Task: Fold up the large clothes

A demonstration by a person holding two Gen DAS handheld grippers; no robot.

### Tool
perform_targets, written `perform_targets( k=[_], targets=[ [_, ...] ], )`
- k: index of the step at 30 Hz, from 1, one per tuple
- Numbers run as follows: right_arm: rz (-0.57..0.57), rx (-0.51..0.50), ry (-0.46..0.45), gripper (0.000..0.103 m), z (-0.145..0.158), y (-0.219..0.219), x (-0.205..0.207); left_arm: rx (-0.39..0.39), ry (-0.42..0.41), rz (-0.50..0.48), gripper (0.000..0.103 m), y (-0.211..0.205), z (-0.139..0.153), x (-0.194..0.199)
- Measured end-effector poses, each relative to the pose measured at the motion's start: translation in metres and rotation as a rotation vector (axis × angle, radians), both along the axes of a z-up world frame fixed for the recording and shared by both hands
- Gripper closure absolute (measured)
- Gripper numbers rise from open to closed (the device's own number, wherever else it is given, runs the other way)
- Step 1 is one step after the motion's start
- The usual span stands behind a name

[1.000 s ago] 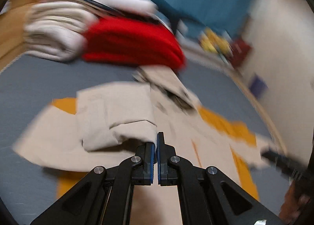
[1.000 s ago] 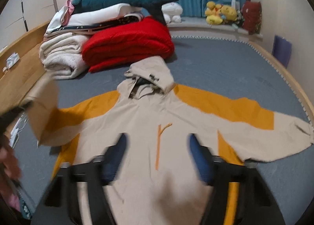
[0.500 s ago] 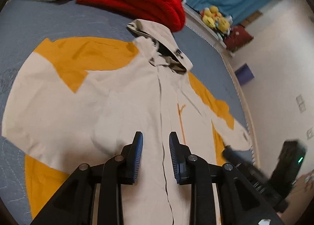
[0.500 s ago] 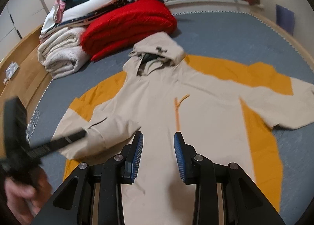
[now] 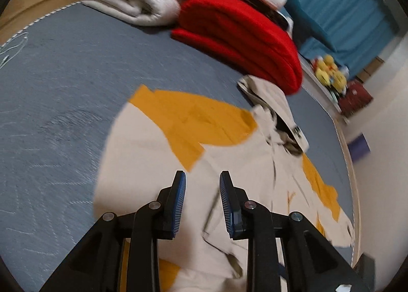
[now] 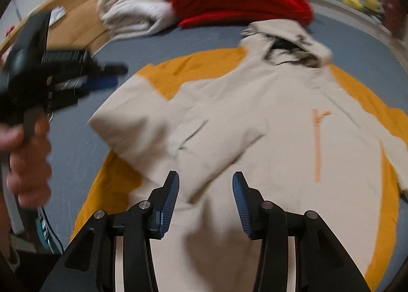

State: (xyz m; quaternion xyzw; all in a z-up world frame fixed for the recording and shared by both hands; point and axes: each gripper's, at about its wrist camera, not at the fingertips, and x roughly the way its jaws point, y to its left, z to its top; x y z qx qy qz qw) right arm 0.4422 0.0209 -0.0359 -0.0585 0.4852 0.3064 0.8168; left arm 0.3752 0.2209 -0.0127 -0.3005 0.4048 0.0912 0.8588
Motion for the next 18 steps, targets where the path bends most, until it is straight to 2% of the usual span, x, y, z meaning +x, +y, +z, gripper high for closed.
perform_targets(
  k=[5, 9, 10, 11, 12, 14, 18],
  targets=[
    [0.054, -0.098, -0.026, 0.057, -0.023, 0.033, -0.002, 0.029, -0.008, -0.003, 0.078, 0.011, 0.001, 0.005],
    [0.03, -0.165, -0.037, 0.057, -0.042, 0.039, 0.003, 0.015, -0.011, 0.01, 0.078, 0.02, -0.001, 0.006],
    [0.022, -0.17, -0.038, 0.06, -0.045, 0.038, 0.005, 0.015, -0.013, 0.015, 0.078, 0.023, 0.0, 0.005],
    [0.019, -0.177, -0.042, 0.078, -0.047, 0.038, 0.007, 0.016, -0.014, 0.02, 0.078, 0.024, 0.0, 0.003],
    [0.019, -0.178, -0.049, 0.084, -0.048, 0.037, 0.008, 0.015, -0.017, 0.028, 0.078, 0.026, 0.0, 0.004],
    [-0.008, -0.127, -0.07, 0.093, -0.039, 0.028, 0.01, 0.01, -0.025, 0.038, 0.078, 0.027, 0.002, 0.003],
    [-0.185, 0.086, -0.13, 0.094, 0.012, -0.024, 0.027, 0.021, -0.04, 0.015, 0.079, 0.019, 0.003, 0.006]
  ],
)
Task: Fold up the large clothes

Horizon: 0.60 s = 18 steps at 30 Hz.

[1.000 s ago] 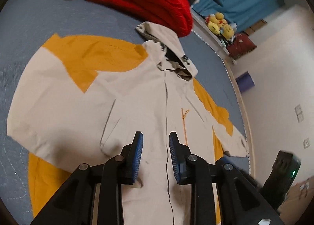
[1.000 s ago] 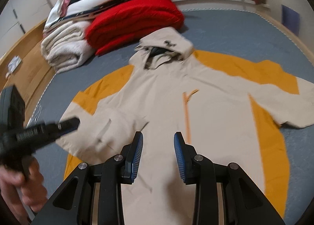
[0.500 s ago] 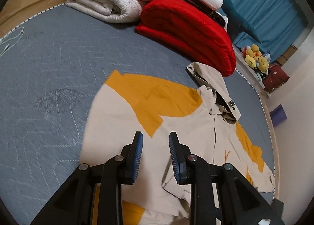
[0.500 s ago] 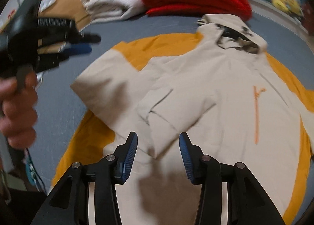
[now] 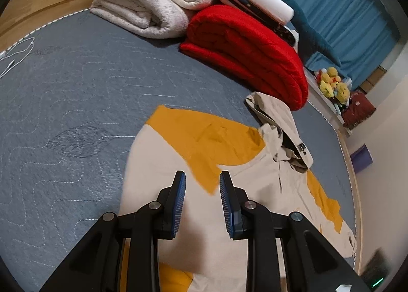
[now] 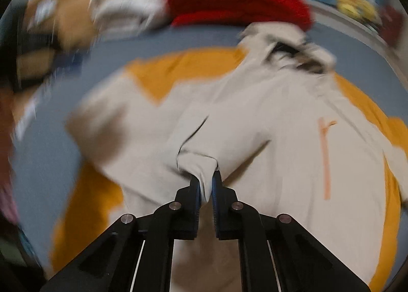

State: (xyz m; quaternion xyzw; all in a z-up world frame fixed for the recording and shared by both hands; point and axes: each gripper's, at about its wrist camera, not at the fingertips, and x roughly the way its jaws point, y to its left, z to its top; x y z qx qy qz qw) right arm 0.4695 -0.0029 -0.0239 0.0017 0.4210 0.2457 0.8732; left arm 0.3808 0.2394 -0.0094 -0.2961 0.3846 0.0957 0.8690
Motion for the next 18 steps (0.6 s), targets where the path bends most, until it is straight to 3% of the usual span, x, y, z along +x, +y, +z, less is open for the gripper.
perform_targets(
  k=[3, 6, 9, 11, 13, 15, 17, 18],
  targets=[
    [-0.149, 0.065, -0.095, 0.094, 0.028, -0.051, 0.009, 0.018, 0.004, -0.038, 0.078, -0.01, -0.002, 0.003],
    [-0.293, 0.078, -0.093, 0.094, 0.024, -0.101, 0.024, 0.014, 0.009, -0.068, 0.078, -0.017, -0.004, 0.007],
    [-0.439, 0.052, 0.072, 0.091, -0.012, -0.147, 0.05, 0.0, 0.043, -0.11, 0.078, -0.025, -0.014, 0.014],
    [-0.554, 0.108, 0.198, 0.087, -0.037, -0.18, 0.061, -0.009, 0.072, -0.123, 0.078, -0.03, -0.022, 0.017],
    [-0.635, 0.157, 0.267, 0.084, -0.052, -0.204, 0.064, -0.026, 0.091, -0.14, 0.079, -0.033, -0.029, 0.019],
    [-0.651, 0.185, 0.315, 0.076, -0.062, -0.214, 0.07, -0.033, 0.107, -0.148, 0.079, -0.035, -0.034, 0.02],
    [-0.62, 0.214, 0.344, 0.06, -0.067, -0.219, 0.077, -0.026, 0.116, -0.149, 0.078, -0.037, -0.036, 0.019],
    [-0.595, 0.219, 0.349, 0.06, -0.068, -0.216, 0.079, -0.023, 0.118, -0.15, 0.079, -0.037, -0.037, 0.019]
  ],
)
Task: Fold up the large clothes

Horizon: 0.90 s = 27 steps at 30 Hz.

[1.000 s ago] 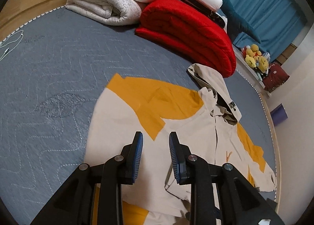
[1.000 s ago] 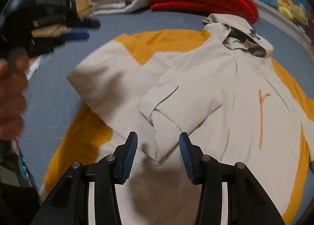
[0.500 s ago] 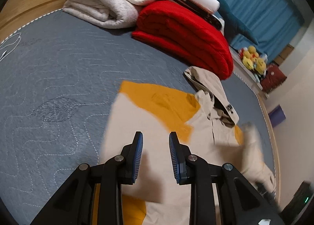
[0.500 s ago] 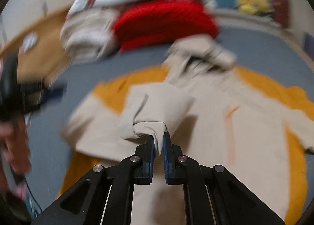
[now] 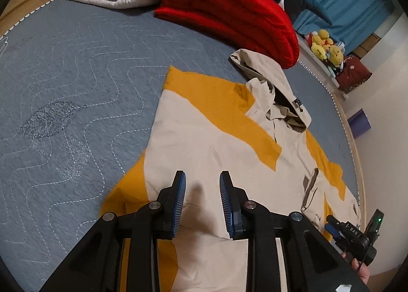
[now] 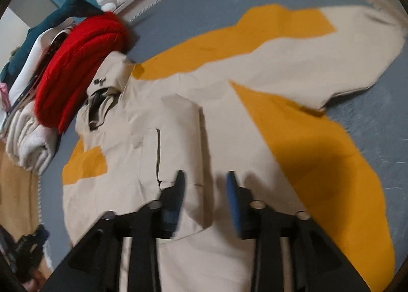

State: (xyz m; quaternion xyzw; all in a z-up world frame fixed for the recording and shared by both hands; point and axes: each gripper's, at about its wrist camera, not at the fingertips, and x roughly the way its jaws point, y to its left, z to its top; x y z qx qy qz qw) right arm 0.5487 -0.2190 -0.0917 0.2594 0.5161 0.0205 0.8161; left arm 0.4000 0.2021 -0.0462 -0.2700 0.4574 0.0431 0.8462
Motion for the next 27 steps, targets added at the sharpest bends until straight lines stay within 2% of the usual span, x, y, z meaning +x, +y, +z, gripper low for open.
perform_targets(
  k=[2, 3, 5, 7, 8, 10, 12, 13, 14, 16, 17, 20, 22, 25, 27],
  targets=[
    [0.05, -0.018, -0.015, 0.059, 0.003, 0.007, 0.003, 0.002, 0.002, -0.003, 0.079, -0.001, 0.0, 0.0],
    [0.121, -0.059, -0.035, 0.058, 0.008, 0.02, 0.006, 0.002, 0.002, -0.003, 0.079, -0.001, 0.0, 0.001],
    [0.284, -0.212, -0.034, 0.052, 0.006, 0.051, 0.006, 0.001, 0.004, -0.004, 0.079, -0.001, -0.001, 0.002],
    [0.422, -0.386, -0.056, 0.052, -0.001, 0.076, 0.001, -0.003, 0.008, -0.006, 0.078, -0.001, -0.003, 0.003],
    [0.454, -0.466, -0.07, 0.052, -0.004, 0.085, -0.002, -0.004, 0.01, -0.007, 0.079, -0.001, -0.004, 0.004],
    [0.468, -0.546, -0.061, 0.054, -0.011, 0.089, -0.002, -0.004, 0.014, -0.008, 0.079, 0.001, -0.005, 0.005],
    [0.431, -0.503, -0.031, 0.072, -0.017, 0.079, 0.004, -0.005, 0.021, -0.006, 0.079, 0.003, -0.007, 0.006],
    [0.348, -0.437, -0.038, 0.084, -0.014, 0.064, 0.006, -0.004, 0.027, -0.006, 0.079, 0.003, -0.008, 0.008],
    [0.249, -0.341, -0.065, 0.087, -0.007, 0.045, 0.006, -0.002, 0.036, -0.006, 0.079, 0.004, -0.01, 0.009],
    [0.05, -0.134, -0.125, 0.087, 0.005, 0.005, 0.0, 0.003, 0.052, -0.012, 0.078, 0.003, -0.014, 0.011],
    [-0.031, -0.082, -0.139, 0.087, 0.007, -0.009, -0.004, 0.005, 0.059, -0.019, 0.078, 0.002, -0.015, 0.013],
    [-0.167, -0.088, -0.098, 0.085, 0.003, -0.035, -0.01, 0.021, 0.087, -0.048, 0.078, -0.006, -0.022, 0.016],
    [-0.203, -0.079, -0.052, 0.082, -0.006, -0.043, -0.01, 0.038, 0.106, -0.065, 0.078, -0.01, -0.026, 0.017],
    [-0.175, 0.018, 0.011, 0.069, -0.022, -0.046, -0.004, 0.06, 0.138, -0.079, 0.078, -0.015, -0.034, 0.017],
    [-0.163, 0.05, 0.034, 0.064, -0.027, -0.047, -0.002, 0.066, 0.158, -0.078, 0.078, -0.014, -0.038, 0.017]
  ],
)
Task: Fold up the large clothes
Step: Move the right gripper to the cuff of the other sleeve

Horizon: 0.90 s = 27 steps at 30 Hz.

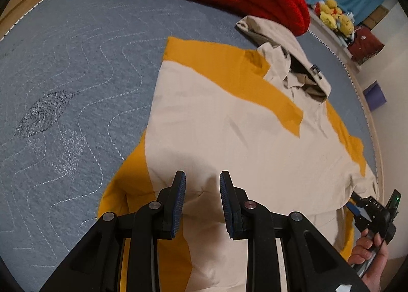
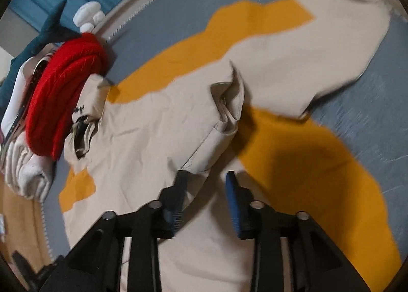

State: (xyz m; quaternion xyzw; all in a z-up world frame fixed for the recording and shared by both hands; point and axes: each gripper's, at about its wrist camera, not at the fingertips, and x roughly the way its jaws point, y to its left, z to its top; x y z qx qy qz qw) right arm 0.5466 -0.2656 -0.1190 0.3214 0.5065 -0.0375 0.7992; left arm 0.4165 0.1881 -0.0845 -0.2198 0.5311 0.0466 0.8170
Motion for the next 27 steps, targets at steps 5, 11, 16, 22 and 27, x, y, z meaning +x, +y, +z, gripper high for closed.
perform_targets(
  k=[5, 11, 16, 22, 27],
  targets=[
    [-0.068, 0.082, 0.019, 0.062, -0.009, -0.015, -0.001, -0.012, 0.032, 0.023, 0.078, 0.007, -0.008, -0.002],
    [-0.141, 0.106, -0.093, 0.059, 0.011, -0.021, -0.011, -0.021, 0.033, 0.041, 0.078, 0.012, -0.007, -0.004],
    [-0.133, 0.083, -0.075, 0.05, 0.012, -0.022, -0.004, -0.043, 0.056, 0.034, 0.078, 0.011, -0.015, -0.003],
    [-0.099, 0.158, 0.078, 0.049, -0.024, -0.023, 0.008, -0.02, 0.159, -0.011, 0.078, 0.0, -0.038, -0.002],
    [-0.1, 0.1, -0.008, 0.083, -0.005, -0.034, 0.015, 0.004, 0.1, -0.044, 0.078, -0.011, -0.023, -0.001]
  ],
)
